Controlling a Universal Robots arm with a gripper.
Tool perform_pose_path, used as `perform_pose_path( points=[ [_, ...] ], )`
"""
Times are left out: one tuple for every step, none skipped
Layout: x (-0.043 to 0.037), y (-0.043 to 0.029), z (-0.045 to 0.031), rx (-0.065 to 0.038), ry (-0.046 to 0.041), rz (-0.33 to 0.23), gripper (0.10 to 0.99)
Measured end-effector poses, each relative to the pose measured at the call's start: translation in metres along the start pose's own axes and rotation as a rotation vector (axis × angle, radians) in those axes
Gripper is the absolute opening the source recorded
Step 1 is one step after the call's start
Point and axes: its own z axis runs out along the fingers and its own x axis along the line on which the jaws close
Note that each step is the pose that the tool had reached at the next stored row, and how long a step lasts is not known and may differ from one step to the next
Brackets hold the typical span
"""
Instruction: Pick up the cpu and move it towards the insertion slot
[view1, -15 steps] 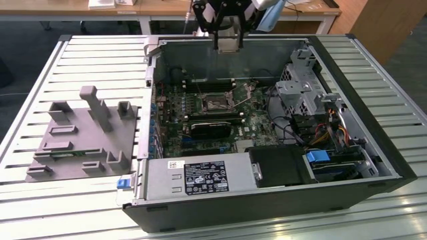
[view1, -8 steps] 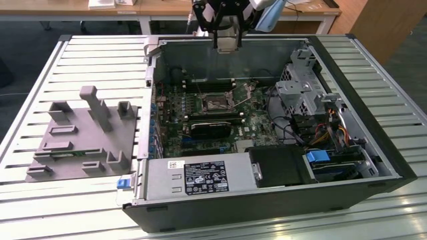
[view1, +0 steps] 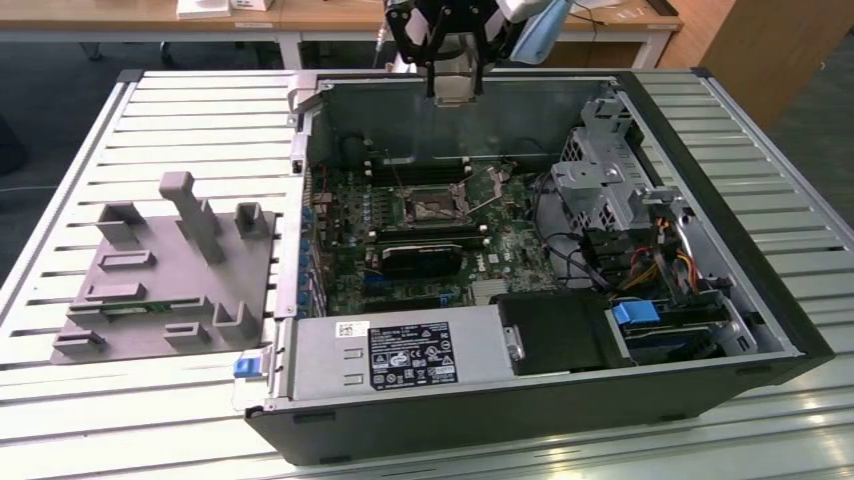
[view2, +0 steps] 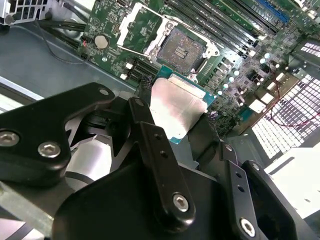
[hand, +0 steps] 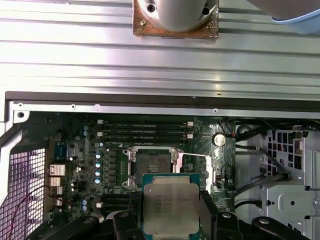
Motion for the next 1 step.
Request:
perform_pose_path(
  points=[
    [0.0,0.0,0.0,0.0,0.0,0.0,0.541]
  ],
)
